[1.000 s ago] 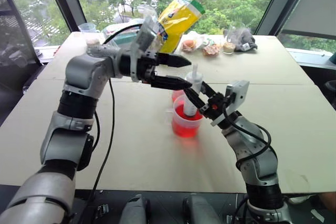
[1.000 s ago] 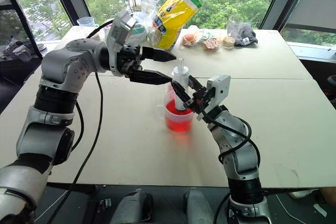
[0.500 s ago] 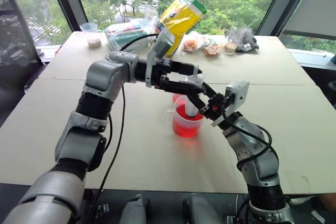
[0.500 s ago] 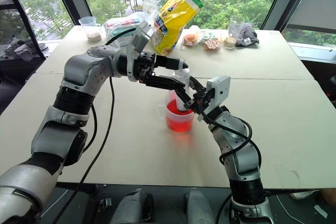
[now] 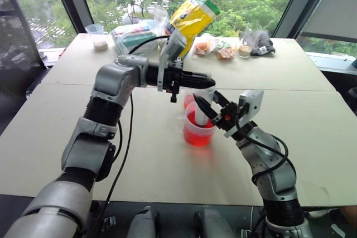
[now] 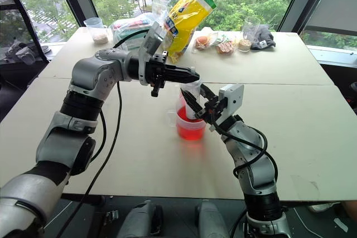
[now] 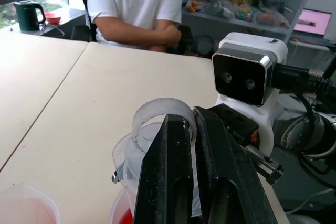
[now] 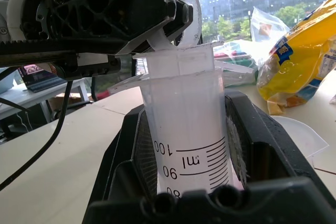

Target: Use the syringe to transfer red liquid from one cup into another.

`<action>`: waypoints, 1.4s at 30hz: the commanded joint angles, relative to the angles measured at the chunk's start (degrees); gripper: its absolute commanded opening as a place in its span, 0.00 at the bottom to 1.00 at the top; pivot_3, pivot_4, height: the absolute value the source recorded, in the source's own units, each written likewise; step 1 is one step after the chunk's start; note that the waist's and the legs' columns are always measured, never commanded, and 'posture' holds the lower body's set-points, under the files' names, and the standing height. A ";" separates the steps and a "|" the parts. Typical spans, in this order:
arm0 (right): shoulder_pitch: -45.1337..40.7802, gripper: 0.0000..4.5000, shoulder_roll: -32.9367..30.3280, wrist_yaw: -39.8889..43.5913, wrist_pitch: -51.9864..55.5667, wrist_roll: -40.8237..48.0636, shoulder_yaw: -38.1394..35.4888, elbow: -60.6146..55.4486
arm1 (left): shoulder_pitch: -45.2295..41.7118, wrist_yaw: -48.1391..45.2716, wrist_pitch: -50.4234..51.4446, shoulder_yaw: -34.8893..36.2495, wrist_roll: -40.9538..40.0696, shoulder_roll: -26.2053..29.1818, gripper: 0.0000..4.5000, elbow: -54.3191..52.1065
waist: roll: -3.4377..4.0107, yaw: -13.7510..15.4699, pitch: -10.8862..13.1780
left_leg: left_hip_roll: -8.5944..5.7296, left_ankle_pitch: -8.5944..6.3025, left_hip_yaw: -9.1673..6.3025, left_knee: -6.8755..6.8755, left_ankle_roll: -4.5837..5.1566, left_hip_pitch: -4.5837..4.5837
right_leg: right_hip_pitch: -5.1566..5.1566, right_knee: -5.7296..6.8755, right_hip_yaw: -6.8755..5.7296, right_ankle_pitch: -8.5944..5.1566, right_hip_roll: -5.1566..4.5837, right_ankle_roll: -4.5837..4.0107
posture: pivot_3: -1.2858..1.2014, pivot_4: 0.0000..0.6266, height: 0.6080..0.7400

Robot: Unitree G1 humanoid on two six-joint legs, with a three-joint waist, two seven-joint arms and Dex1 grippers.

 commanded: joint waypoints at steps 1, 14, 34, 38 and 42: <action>0.27 0.32 -0.51 0.98 2.10 0.94 1.46 -0.13 | -3.02 0.30 -0.81 3.05 -2.01 -0.94 0.00 -2.19 | 0.00 0.00 0.00 | 0.00 0.00 0.00 0.00 0.00 0.00 | 0.00 0.00 0.00 0.00 0.00 0.00 | 0.52 0.24 1.00; 1.18 0.32 -0.95 1.16 4.26 2.12 1.82 0.28 | -4.81 1.25 -1.74 4.88 -2.05 -1.24 0.00 -0.13 | 0.00 0.00 0.00 | 0.00 0.00 0.00 0.00 0.00 0.00 | 0.00 0.01 0.00 0.00 0.00 0.00 | 0.52 0.24 1.00; 0.78 0.32 -1.42 1.51 4.62 2.16 2.03 0.28 | -5.65 1.95 -2.61 5.98 -1.89 -1.84 0.00 0.36 | 0.00 -0.02 0.00 | 0.00 0.00 -0.01 0.00 0.00 0.01 | 0.00 0.02 0.00 0.00 0.01 0.00 | 0.52 0.24 1.00; 0.27 0.32 -1.38 1.46 4.72 2.30 1.88 0.24 | -5.55 2.18 -2.65 6.04 -1.89 -2.15 0.00 0.18 | 0.00 -0.01 0.00 | 0.00 0.00 0.00 0.00 0.00 0.01 | 0.00 0.02 0.00 0.00 0.01 0.00 | 0.52 0.24 1.00; -1.13 0.32 -1.48 1.07 4.66 2.36 1.19 -0.63 | -5.26 1.70 -1.62 5.89 -2.26 -2.10 0.00 -0.20 | 0.00 -0.01 0.00 | 0.00 0.00 0.00 0.00 0.00 0.00 | 0.00 0.02 0.00 0.00 0.01 0.00 | 0.52 0.24 1.00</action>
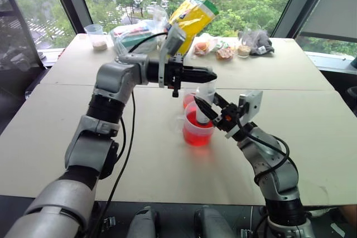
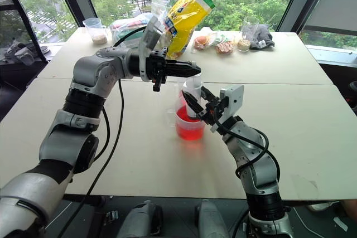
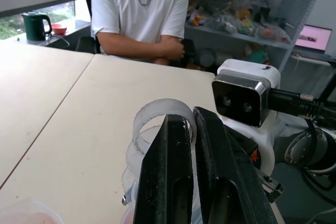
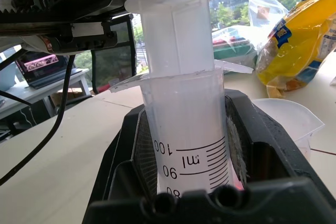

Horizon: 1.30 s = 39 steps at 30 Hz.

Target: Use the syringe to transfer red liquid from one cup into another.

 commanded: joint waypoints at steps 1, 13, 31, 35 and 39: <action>-1.82 0.32 -0.70 0.71 1.48 0.48 1.30 -1.44 | -3.35 0.29 -1.14 3.12 -2.24 -0.49 0.00 -3.32 | 0.00 -0.03 0.00 | 0.00 0.00 0.00 0.00 0.00 0.00 | 0.00 0.00 0.00 0.00 0.00 0.00 | 0.52 0.24 1.00; -9.82 0.32 -1.81 -2.57 7.35 5.54 -4.23 -6.97 | 0.19 0.15 -0.06 2.28 -1.63 1.14 0.99 -7.23 | 0.00 0.03 0.00 | 0.00 0.00 0.00 0.00 0.00 0.00 | 0.00 0.02 0.00 0.00 -0.01 0.00 | 0.52 0.24 1.00; -19.27 0.32 -5.15 -5.55 15.99 16.63 -9.81 -9.56 | 6.76 4.59 4.15 8.46 -2.72 13.49 0.99 -10.87 | 0.01 -0.08 0.00 | 0.01 0.00 0.01 0.02 0.00 0.02 | -0.02 0.08 0.00 0.00 -0.05 0.00 | 0.52 0.24 1.00; -28.89 0.32 -7.71 -2.13 15.51 17.98 -11.68 0.11 | 7.66 6.54 4.14 10.10 -3.08 14.27 0.99 -11.16 | 0.00 -0.01 0.00 | 0.01 0.00 0.01 0.02 0.00 0.02 | -0.01 0.08 -0.01 0.00 -0.05 0.00 | 0.52 0.24 1.00; -35.53 0.32 -7.43 3.49 5.69 11.53 -9.57 16.03 | 8.93 8.52 4.37 11.09 -3.51 14.60 0.99 -12.62 | 0.00 -0.09 0.00 | 0.01 0.00 0.06 0.02 0.00 0.03 | 0.00 0.08 -0.01 0.00 -0.06 0.00 | 0.52 0.24 1.00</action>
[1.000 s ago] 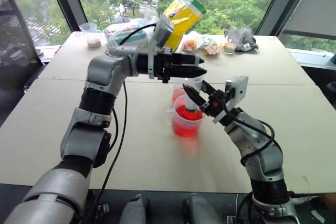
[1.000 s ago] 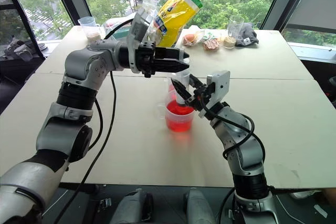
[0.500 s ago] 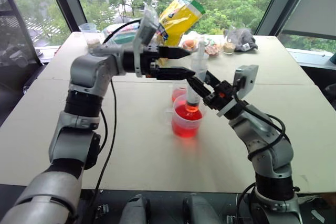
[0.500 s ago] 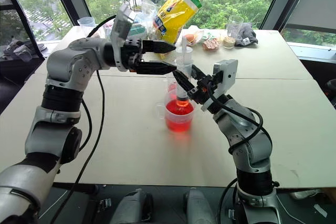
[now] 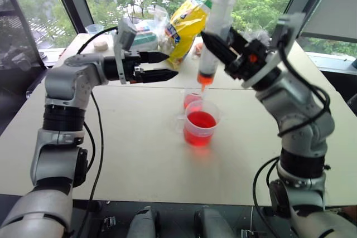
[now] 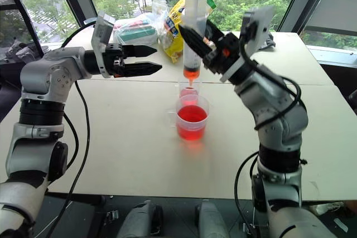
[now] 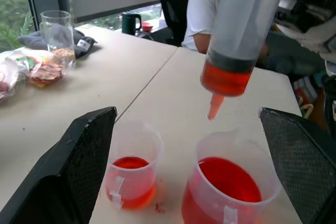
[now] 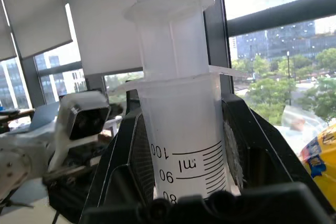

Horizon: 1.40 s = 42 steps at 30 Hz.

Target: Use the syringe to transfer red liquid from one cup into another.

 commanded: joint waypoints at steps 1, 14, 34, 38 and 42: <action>-4.03 0.32 1.17 4.00 -10.36 -5.51 0.45 13.05 | -0.01 1.87 0.40 2.46 -1.81 0.49 0.99 -3.16 | 0.00 0.00 0.00 | 0.00 0.00 0.00 -0.01 0.00 -0.01 | 0.00 0.00 0.00 0.00 0.00 0.00 | 0.52 0.24 1.00; -5.04 0.32 9.34 9.04 -33.03 -16.43 2.63 41.95 | -5.94 5.83 -3.21 2.02 -2.10 -4.01 0.99 -0.27 | 0.07 0.06 0.05 | 0.01 0.04 0.11 -0.04 -0.07 -0.06 | -0.06 0.00 0.00 0.00 -0.05 0.01 | 0.52 0.24 1.00; -3.99 0.32 9.70 9.65 -33.24 -18.11 2.88 40.61 | -18.87 0.67 -10.94 0.10 1.49 -13.22 0.99 22.87 | 0.08 -0.31 0.05 | 0.02 0.08 0.22 -0.09 -0.14 -0.02 | -0.06 0.00 0.00 0.00 0.01 0.01 | 0.52 0.24 1.00; -3.84 0.32 9.69 9.63 -33.06 -18.16 2.98 40.21 | -19.68 -0.23 -12.53 -1.12 3.75 -13.93 0.99 25.66 | 0.08 -0.30 0.05 | 0.02 0.08 0.23 -0.08 -0.14 -0.02 | -0.07 0.00 0.00 0.00 0.01 0.01 | 0.52 0.24 1.00; -3.53 0.32 9.55 9.65 -32.68 -18.11 3.06 39.51 | -20.96 0.28 -14.94 -1.11 5.63 -15.59 0.99 28.98 | 0.08 -0.28 0.05 | 0.02 0.08 0.23 -0.09 -0.14 -0.02 | -0.07 0.00 0.00 0.00 0.02 0.01 | 0.52 0.24 1.00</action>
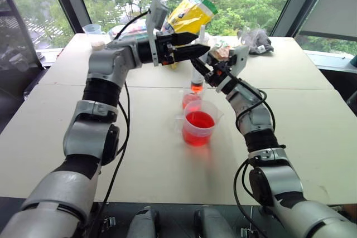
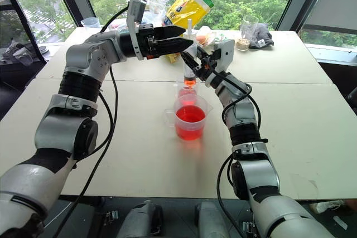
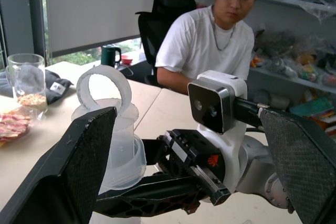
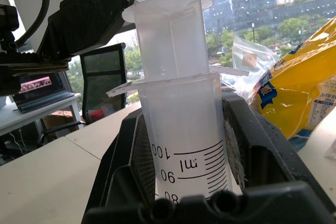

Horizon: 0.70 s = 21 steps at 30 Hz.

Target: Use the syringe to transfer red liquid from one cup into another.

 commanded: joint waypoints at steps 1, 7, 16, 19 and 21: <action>-0.73 0.32 -0.28 0.36 -0.44 0.16 -0.32 -3.71 | -3.23 -0.12 -2.73 0.29 1.40 -0.98 0.99 1.58 | 0.00 0.02 0.00 | 0.00 0.00 0.00 0.00 0.00 0.00 | 0.00 0.00 0.00 0.00 0.00 0.00 | 0.52 0.24 1.00; -0.34 0.32 -0.39 0.45 0.11 0.06 -0.19 -4.37 | -6.11 0.42 -5.65 1.39 2.48 -3.44 0.88 7.22 | 0.00 0.03 0.00 | 0.00 0.00 0.00 0.00 0.00 -0.01 | 0.00 -0.01 0.00 0.00 0.00 0.00 | 0.52 0.24 1.00; -0.31 0.32 -0.53 0.72 0.58 -0.27 -0.10 -4.91 | -7.97 -0.23 -8.03 2.64 4.00 -4.49 0.00 12.54 | 0.00 -0.03 0.00 | 0.00 0.00 -0.02 -0.01 0.01 -0.01 | -0.01 -0.01 0.00 0.00 0.03 0.00 | 0.52 0.24 1.00; -0.18 0.32 -0.62 0.64 1.26 -0.26 0.01 -6.40 | -7.75 -0.46 -8.72 2.44 4.88 -4.34 0.00 13.04 | 0.00 0.11 0.00 | 0.00 0.00 0.00 -0.01 0.00 -0.01 | -0.01 -0.02 0.00 0.00 0.01 0.00 | 0.52 0.24 1.00; -0.23 0.32 -0.70 0.52 2.20 -0.06 0.06 -7.91 | -7.40 -0.65 -8.80 2.57 5.20 -4.45 0.00 13.30 | 0.00 0.14 0.00 | -0.01 0.00 0.00 -0.01 0.01 -0.03 | 0.00 -0.05 0.00 0.00 0.00 0.00 | 0.52 0.24 1.00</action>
